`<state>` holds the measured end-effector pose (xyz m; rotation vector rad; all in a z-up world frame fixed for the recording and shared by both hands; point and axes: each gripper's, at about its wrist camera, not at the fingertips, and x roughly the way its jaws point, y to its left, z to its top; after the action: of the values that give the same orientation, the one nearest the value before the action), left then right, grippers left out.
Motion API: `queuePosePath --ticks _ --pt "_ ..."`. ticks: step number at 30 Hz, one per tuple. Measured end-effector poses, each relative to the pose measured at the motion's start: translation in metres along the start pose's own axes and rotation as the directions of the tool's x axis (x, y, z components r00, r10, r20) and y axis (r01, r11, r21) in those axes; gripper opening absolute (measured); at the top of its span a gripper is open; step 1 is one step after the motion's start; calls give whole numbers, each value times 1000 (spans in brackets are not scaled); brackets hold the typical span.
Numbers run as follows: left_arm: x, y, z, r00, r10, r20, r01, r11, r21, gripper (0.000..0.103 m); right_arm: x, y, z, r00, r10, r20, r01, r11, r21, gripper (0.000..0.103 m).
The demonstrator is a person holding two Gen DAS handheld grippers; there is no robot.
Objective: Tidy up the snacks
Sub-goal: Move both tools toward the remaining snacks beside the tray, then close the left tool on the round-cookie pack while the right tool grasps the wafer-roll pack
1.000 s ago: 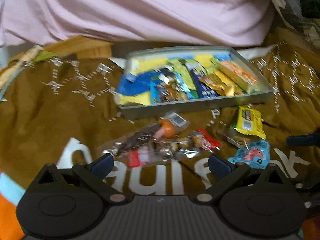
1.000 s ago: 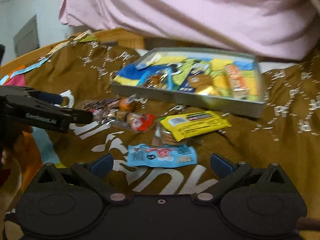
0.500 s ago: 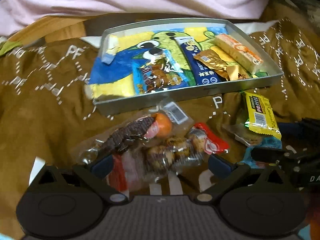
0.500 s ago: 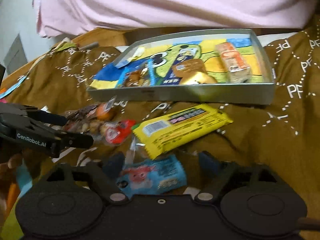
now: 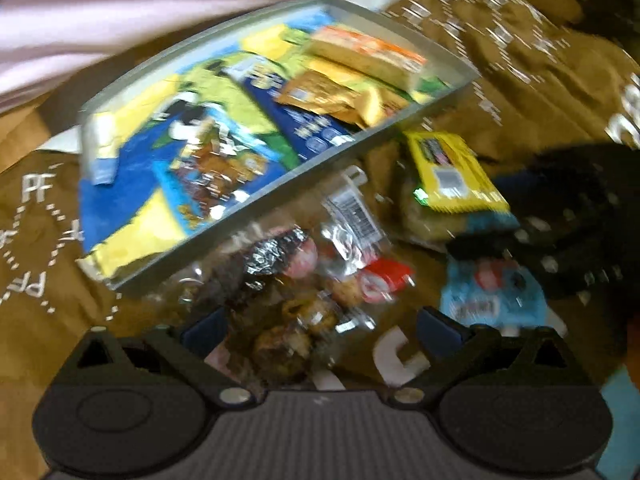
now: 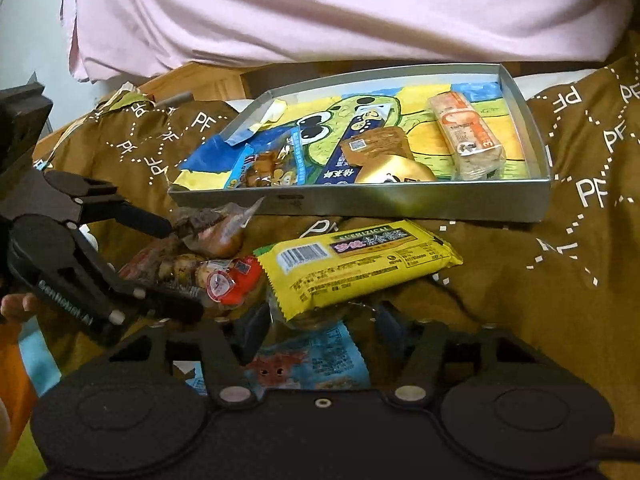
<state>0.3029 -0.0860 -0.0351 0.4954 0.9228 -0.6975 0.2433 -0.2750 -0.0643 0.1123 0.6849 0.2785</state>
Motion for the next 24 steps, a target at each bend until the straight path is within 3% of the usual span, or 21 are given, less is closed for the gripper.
queuePosePath --ticks 3,4,7,11,17,21,24 --pt "0 5 -1 999 -43 -30 44 998 34 103 3 0 0 1000 5 -6 -5 1000 0 65" --pt "1 8 0 997 -57 -44 59 997 41 103 5 -1 1 1000 13 -9 -13 1000 3 71" --pt "12 20 3 996 -48 -79 50 998 32 103 11 2 1 1000 11 -22 -11 1000 -14 76" --pt "19 34 2 991 -88 -101 85 996 -35 102 14 5 0 999 -4 -32 2 999 -37 66" --pt "9 25 -6 983 -128 -134 121 991 -58 101 12 4 2 999 -8 -36 6 999 -31 55" --pt "-1 15 -5 971 -167 -173 151 983 -103 101 8 2 6 998 1 -63 -3 999 -35 55" --pt "-5 11 -5 974 -145 -173 135 988 -72 101 0 -1 7 998 24 -55 -26 999 -33 65"
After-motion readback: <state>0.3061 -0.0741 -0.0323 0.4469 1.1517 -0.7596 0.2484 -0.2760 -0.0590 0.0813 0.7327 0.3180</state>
